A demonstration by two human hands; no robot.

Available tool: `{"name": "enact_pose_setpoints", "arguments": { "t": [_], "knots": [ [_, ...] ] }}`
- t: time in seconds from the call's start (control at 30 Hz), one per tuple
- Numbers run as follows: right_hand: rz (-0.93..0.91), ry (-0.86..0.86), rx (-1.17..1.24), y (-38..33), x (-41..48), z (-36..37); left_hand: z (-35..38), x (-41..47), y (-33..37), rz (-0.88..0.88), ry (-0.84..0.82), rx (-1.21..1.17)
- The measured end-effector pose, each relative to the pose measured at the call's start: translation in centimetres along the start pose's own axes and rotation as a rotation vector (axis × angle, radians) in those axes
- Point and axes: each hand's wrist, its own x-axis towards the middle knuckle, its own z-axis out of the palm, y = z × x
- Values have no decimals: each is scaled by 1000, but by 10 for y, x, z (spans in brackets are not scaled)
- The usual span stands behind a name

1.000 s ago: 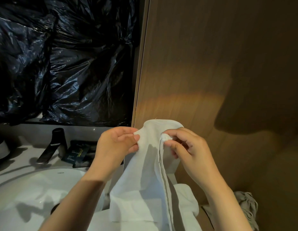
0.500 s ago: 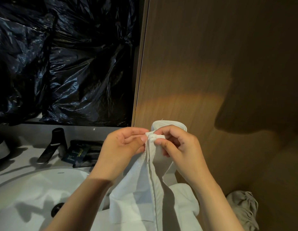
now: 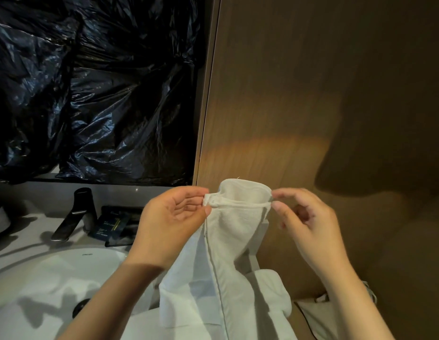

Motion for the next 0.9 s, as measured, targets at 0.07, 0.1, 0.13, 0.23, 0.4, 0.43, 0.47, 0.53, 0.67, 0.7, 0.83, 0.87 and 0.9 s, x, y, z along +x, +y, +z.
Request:
{"name": "enact_pose_setpoints", "arguments": {
  "t": [0.07, 0.1, 0.13, 0.23, 0.4, 0.43, 0.47, 0.53, 0.67, 0.7, 0.83, 0.87, 0.9],
  "knots": [
    [-17, -6, -84, 6, 2, -8, -3, 0, -1, 3, -6, 5],
    [-38, -26, -108, 7, 4, -8, -4, -1, -1, 7, -9, 10],
    [-64, -61, -122, 7, 7, -7, -4, -1, -1, 15, -12, 14],
    [-78, -256, -209, 5, 19, 0, -5, 0, -1, 45, -25, 15],
    [-171, -424, -606, 11, 31, -12, -14, 4, -1, 105, -16, 9],
    [-185, -408, -630, 12, 31, -17, -16, 5, -2, 119, -2, 13],
    [-205, -390, -644, 13, 30, -21, -18, 6, -2, 133, 9, 23],
    [-250, -371, -660, 12, 27, -26, -22, 7, -3, 159, 20, 60],
    [-306, -310, -665, 9, 24, -29, -28, 11, -4, 187, 41, 123],
    [-319, -285, -668, 8, 25, -29, -28, 11, -3, 195, 42, 136],
    [-341, -220, -646, 2, 26, -26, -24, 13, 2, 212, 27, 141],
    [-350, -214, -642, -1, 26, -26, -23, 15, 4, 217, 25, 143],
    [-362, -205, -642, -3, 27, -27, -23, 17, 7, 225, 23, 143]
  ]
}}
